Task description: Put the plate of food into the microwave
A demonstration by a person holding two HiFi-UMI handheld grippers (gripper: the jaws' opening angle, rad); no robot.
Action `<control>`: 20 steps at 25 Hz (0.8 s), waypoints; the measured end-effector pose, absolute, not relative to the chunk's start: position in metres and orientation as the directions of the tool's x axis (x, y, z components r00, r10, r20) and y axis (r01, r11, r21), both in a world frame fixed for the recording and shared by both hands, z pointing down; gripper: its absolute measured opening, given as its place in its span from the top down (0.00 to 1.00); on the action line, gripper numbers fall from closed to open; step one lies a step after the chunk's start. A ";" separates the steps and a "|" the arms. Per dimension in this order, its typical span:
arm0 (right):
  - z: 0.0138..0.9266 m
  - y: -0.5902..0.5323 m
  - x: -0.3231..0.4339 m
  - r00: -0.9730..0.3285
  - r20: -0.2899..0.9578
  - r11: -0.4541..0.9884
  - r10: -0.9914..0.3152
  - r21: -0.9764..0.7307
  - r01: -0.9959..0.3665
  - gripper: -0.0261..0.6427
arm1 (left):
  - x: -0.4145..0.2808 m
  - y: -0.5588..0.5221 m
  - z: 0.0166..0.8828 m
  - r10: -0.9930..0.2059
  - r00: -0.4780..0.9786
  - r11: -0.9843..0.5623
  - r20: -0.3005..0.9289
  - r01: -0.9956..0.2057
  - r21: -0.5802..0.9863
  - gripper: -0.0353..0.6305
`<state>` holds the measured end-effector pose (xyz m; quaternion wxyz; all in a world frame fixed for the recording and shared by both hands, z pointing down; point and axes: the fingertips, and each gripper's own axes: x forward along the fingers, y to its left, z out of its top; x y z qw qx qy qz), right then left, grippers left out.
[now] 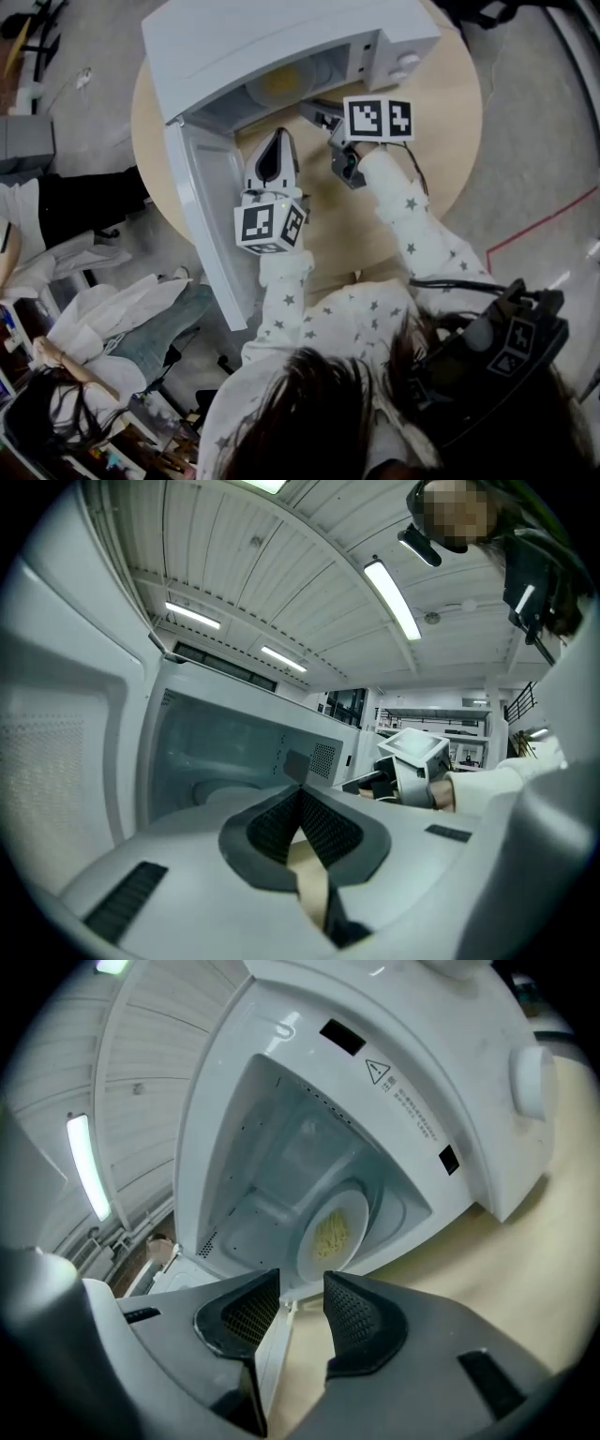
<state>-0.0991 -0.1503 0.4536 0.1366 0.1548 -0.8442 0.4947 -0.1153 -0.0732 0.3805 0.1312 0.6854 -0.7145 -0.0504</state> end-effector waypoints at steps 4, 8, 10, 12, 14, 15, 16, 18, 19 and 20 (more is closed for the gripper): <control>0.439 -0.137 -0.084 -0.930 0.345 0.461 -0.125 -0.810 -0.362 0.88 | -0.101 -0.063 0.372 -0.994 -0.023 0.047 0.104 -0.971 0.236 0.94; 0.424 -0.106 -0.056 -0.953 0.281 0.466 -0.112 -0.832 -0.300 0.94 | -0.073 -0.038 0.363 -0.997 -0.021 0.037 0.080 -0.976 0.216 0.94; 0.412 -0.094 -0.048 -0.965 0.242 0.471 -0.101 -0.843 -0.260 0.94 | -0.064 -0.031 0.358 -0.998 -0.017 0.030 0.068 -0.978 0.207 0.94; 0.400 -0.087 -0.045 -0.975 0.205 0.472 -0.090 -0.853 -0.223 0.95 | -0.061 -0.029 0.351 -0.998 -0.011 0.022 0.057 -0.980 0.200 0.94; 0.390 -0.081 -0.046 -0.981 0.179 0.473 -0.078 -0.859 -0.195 0.95 | -0.061 -0.028 0.348 -0.999 -0.003 0.013 0.048 -0.980 0.200 0.94; 0.386 -0.078 -0.046 -0.983 0.171 0.475 -0.072 -0.860 -0.185 0.95 | -0.061 -0.028 0.347 -0.999 0.000 0.009 0.046 -0.980 0.199 0.94; 0.382 -0.074 -0.044 -0.984 0.163 0.477 -0.067 -0.861 -0.175 0.95 | -0.060 -0.027 0.346 -0.999 0.005 0.004 0.045 -0.981 0.196 0.94; 0.372 -0.067 -0.033 -0.990 0.132 0.481 -0.059 -0.865 -0.144 0.95 | -0.050 -0.024 0.341 -0.999 0.016 -0.008 0.042 -0.983 0.184 0.94; 0.366 -0.063 -0.025 -0.993 0.109 0.482 -0.053 -0.868 -0.121 0.95 | -0.042 -0.022 0.338 -0.999 0.023 -0.016 0.039 -0.984 0.177 0.94; 0.360 -0.059 -0.018 -0.995 0.088 0.483 -0.046 -0.870 -0.100 0.95 | -0.035 -0.020 0.334 -0.999 0.031 -0.024 0.036 -0.985 0.170 0.94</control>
